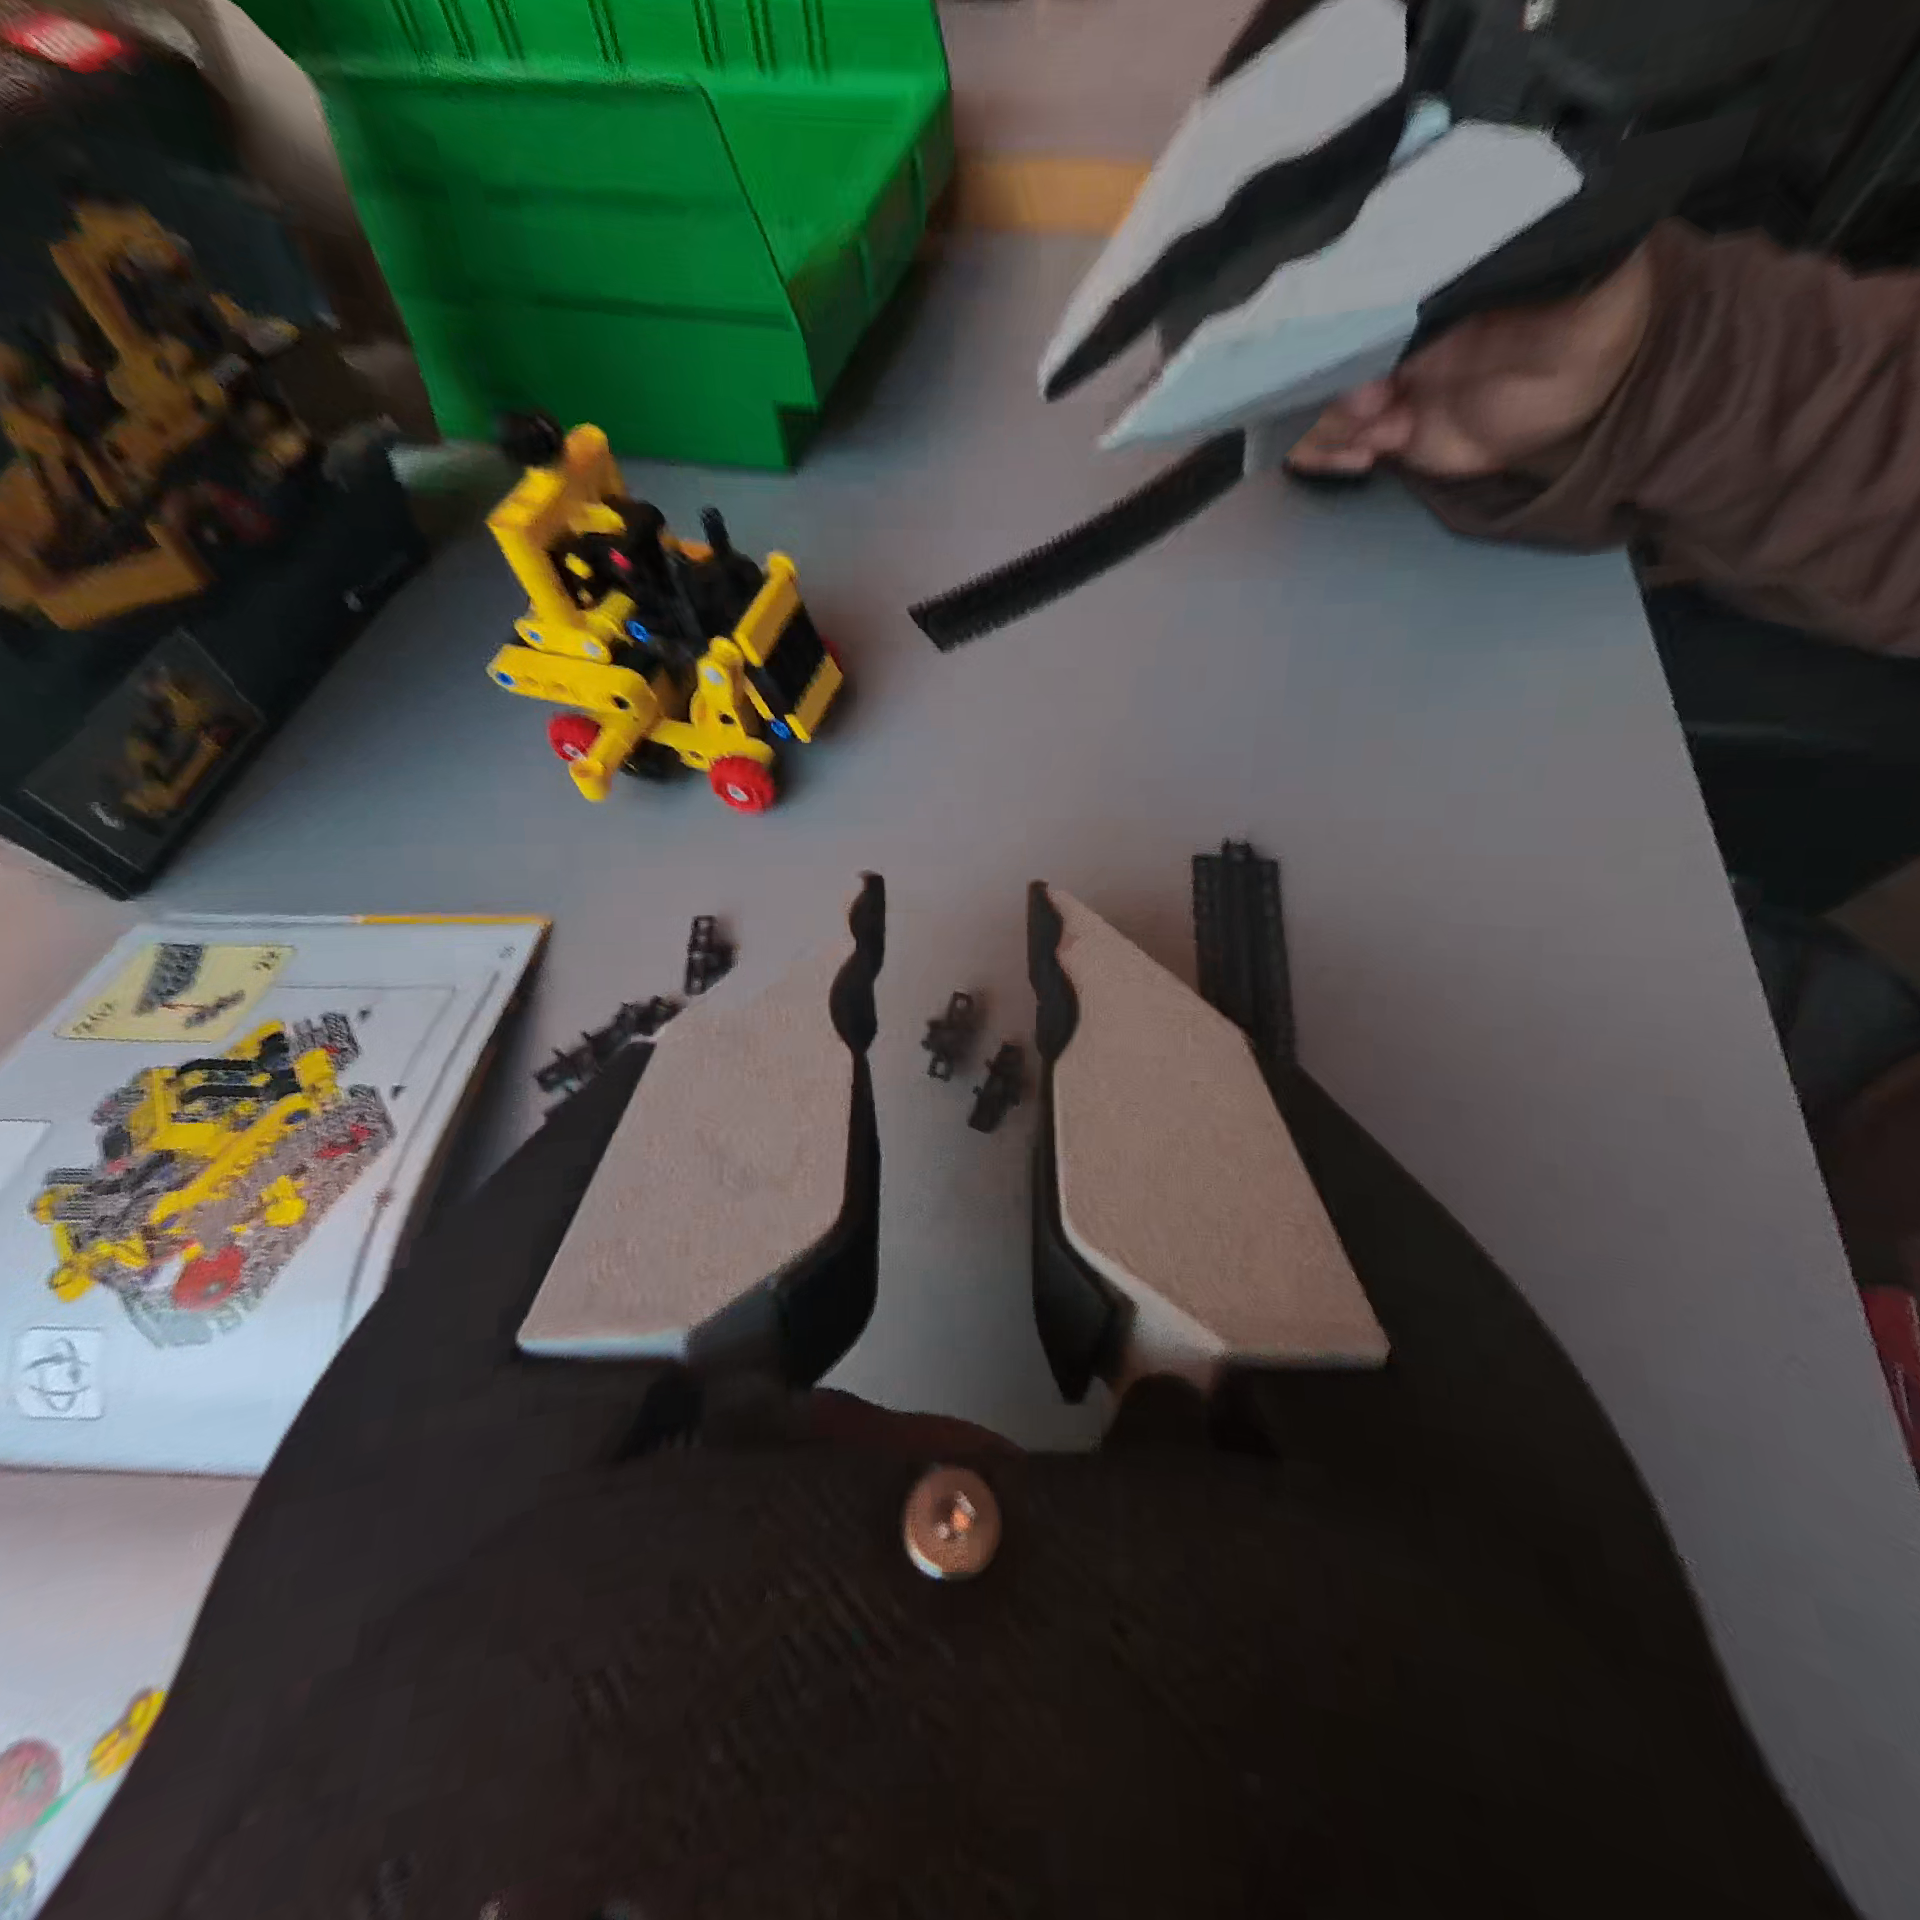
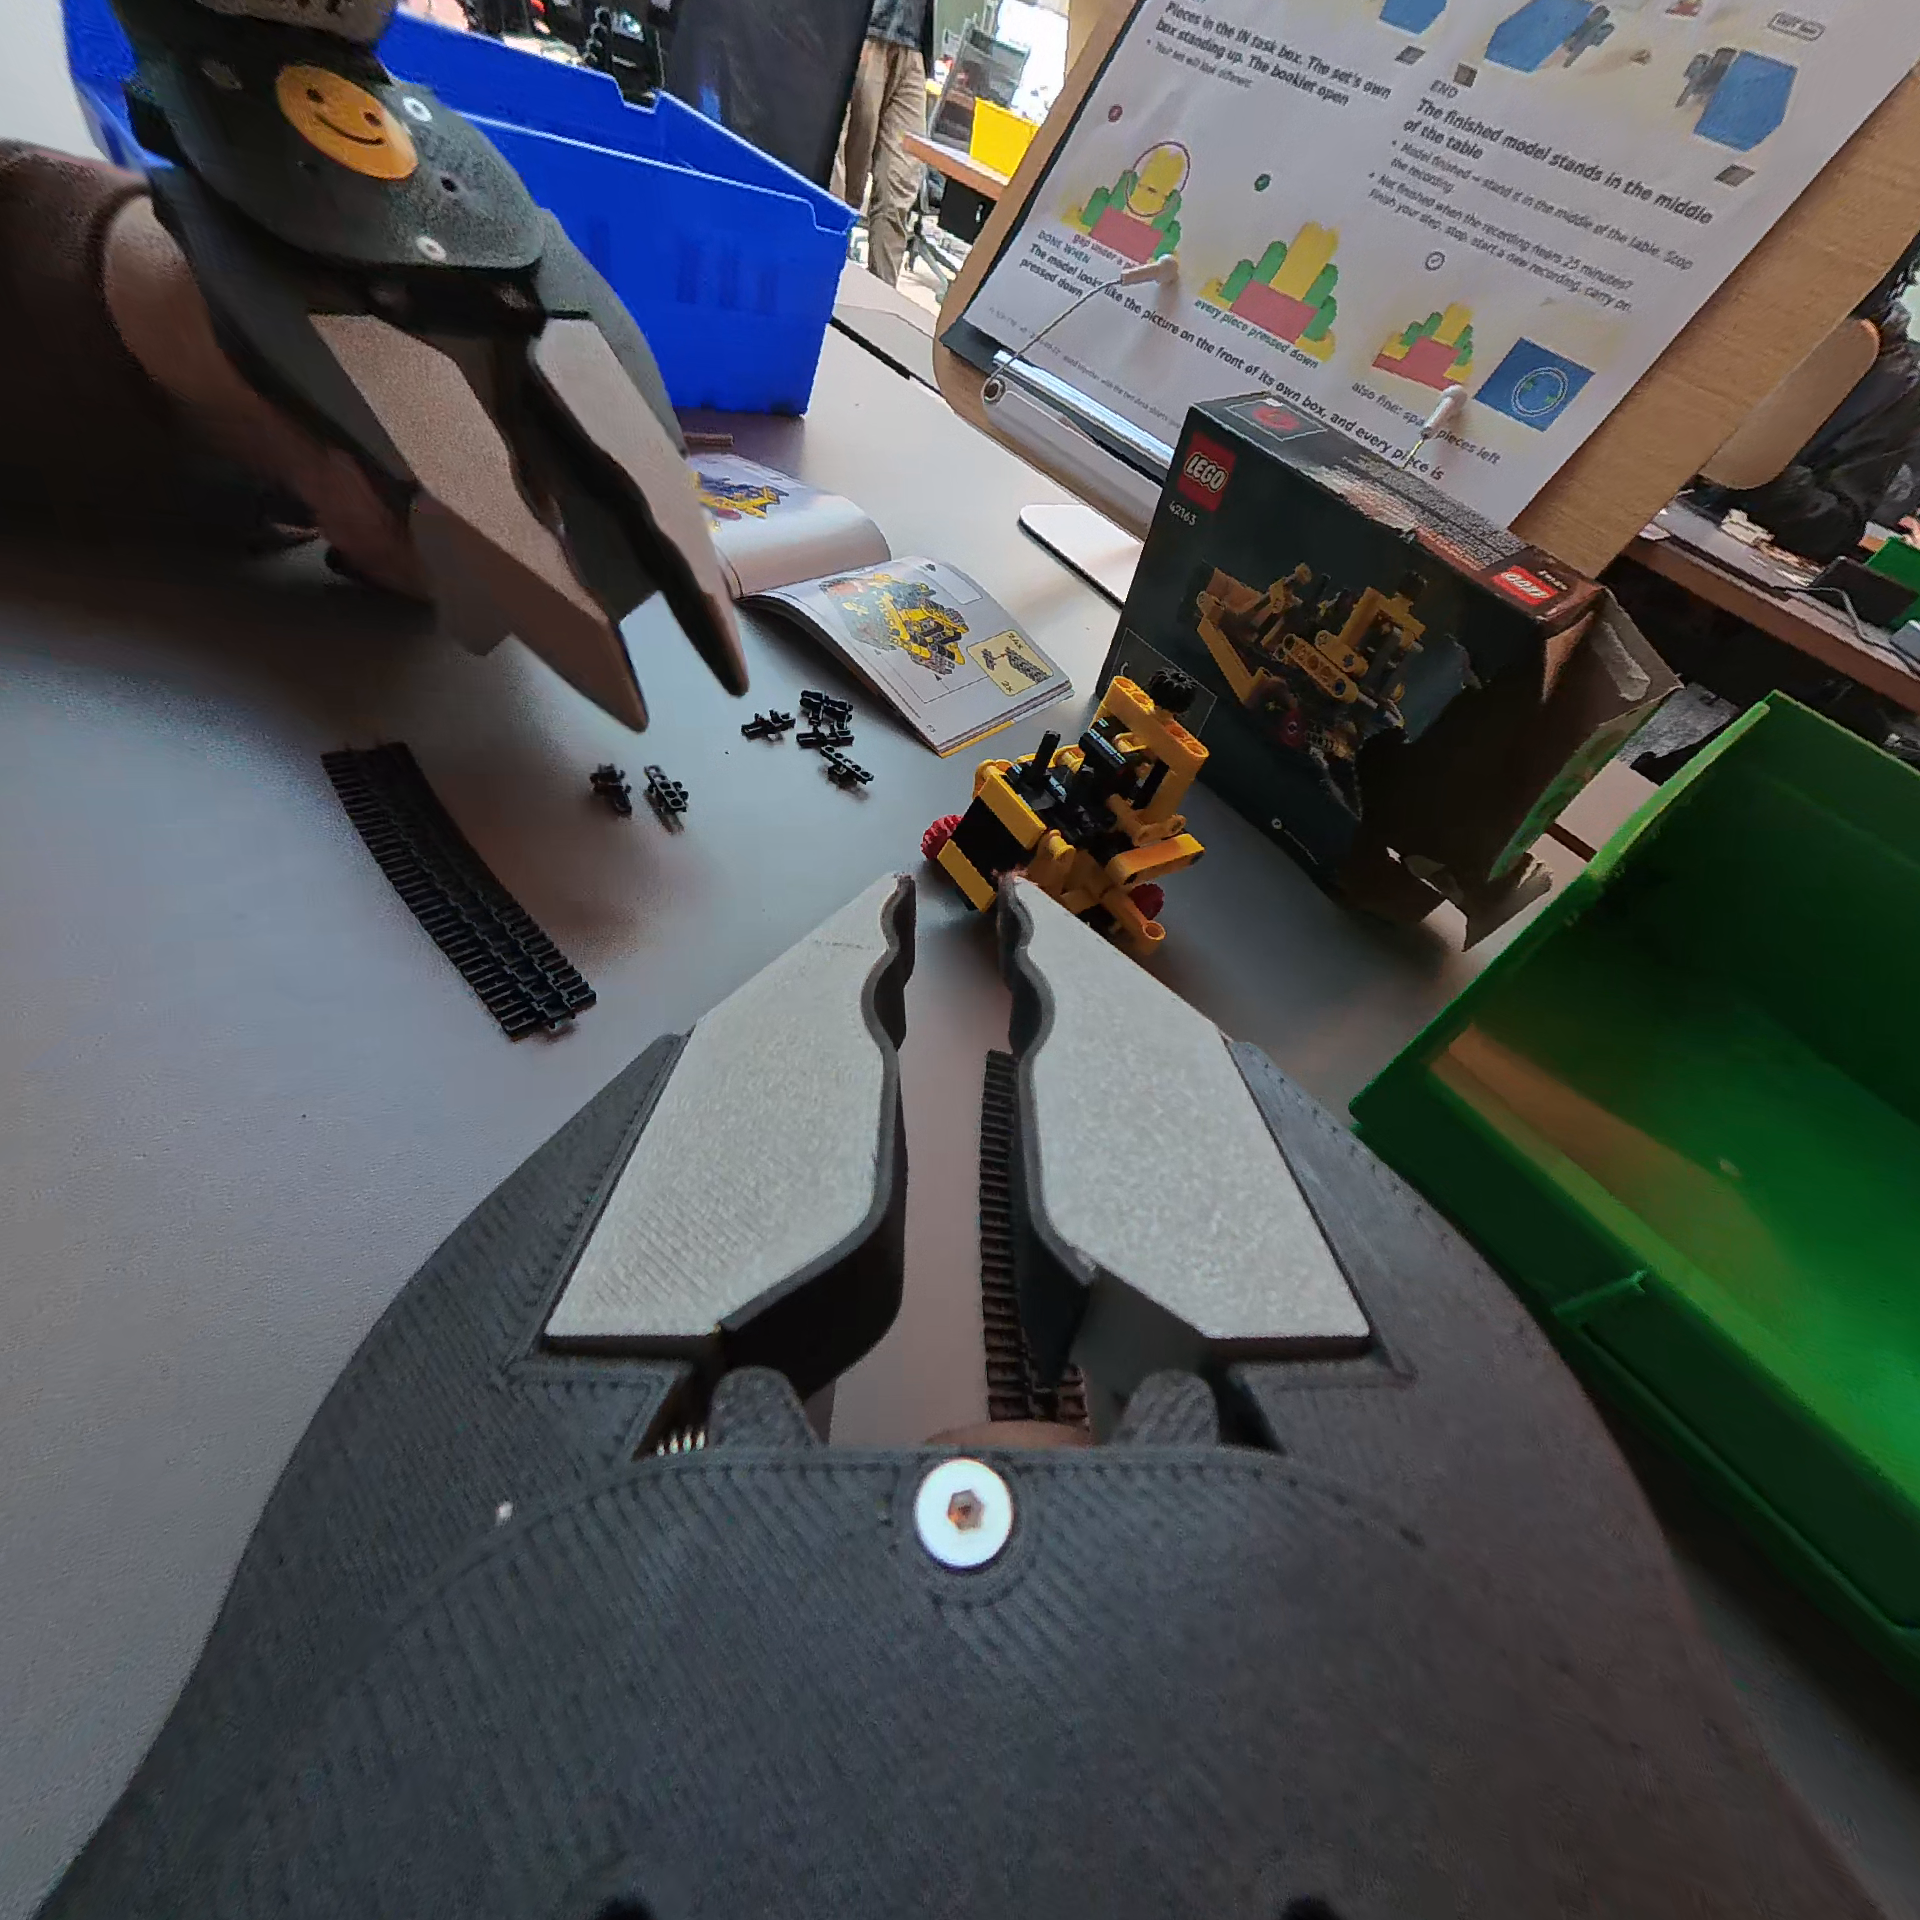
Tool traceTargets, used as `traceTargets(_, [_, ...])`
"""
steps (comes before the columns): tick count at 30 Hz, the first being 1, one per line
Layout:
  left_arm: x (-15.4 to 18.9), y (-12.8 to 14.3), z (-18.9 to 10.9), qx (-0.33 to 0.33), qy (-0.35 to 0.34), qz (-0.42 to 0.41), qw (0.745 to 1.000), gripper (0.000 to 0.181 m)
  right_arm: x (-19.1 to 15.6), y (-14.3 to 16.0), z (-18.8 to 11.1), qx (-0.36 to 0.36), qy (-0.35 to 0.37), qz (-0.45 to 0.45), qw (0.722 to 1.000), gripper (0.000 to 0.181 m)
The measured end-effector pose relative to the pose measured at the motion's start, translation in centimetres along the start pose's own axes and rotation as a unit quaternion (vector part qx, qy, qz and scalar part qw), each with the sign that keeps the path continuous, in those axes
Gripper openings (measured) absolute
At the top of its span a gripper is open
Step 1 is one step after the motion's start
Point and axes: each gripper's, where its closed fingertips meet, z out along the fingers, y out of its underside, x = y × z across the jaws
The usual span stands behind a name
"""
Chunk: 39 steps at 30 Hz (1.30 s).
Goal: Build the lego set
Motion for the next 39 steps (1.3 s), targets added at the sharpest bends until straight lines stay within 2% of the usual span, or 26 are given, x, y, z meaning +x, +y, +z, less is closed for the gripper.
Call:
traceTargets(4, [-2.3,-0.8,-1.8,0.054,-0.028,-0.045,0.997,0.022,-0.1,0.1,0.0,-0.001,-0.003,-0.002,1.000,0.012])
traceTargets(7, [-4.6,0.3,-2.9,0.036,-0.113,-0.027,0.993,0.019,-0.5,0.3,0.1,-0.010,-0.010,-0.011,1.000,0.013])
traceTargets(10, [-6.1,0.4,-3.3,0.037,-0.158,-0.052,0.985,0.018,-0.5,0.6,0.4,-0.021,-0.007,-0.018,1.000,0.014])
traceTargets(14, [-6.2,0.1,-3.1,0.048,-0.151,-0.069,0.985,0.018,0.0,1.1,0.6,-0.037,0.004,-0.023,0.999,0.013])
traceTargets(23, [-5.4,0.3,-2.6,0.034,-0.139,-0.042,0.989,0.020,1.1,1.9,0.7,-0.060,0.036,-0.019,0.997,0.012])
traceTargets(28, [-2.7,3.0,-1.7,-0.056,-0.061,-0.037,0.996,0.025,1.6,2.1,0.8,-0.065,0.047,-0.013,0.997,0.012])
traceTargets(31, [-2.5,3.3,-1.9,-0.065,-0.064,-0.022,0.996,0.023,1.6,2.1,0.8,-0.065,0.048,-0.017,0.997,0.012])
traceTargets(34, [-1.6,4.6,-2.0,-0.099,-0.026,-0.035,0.994,0.019,1.4,2.2,0.9,-0.068,0.048,-0.023,0.996,0.012])
traceTargets(39, [-1.0,5.5,-1.8,-0.126,-0.007,-0.031,0.991,0.010,1.4,2.1,0.9,-0.067,0.046,-0.019,0.997,0.011])
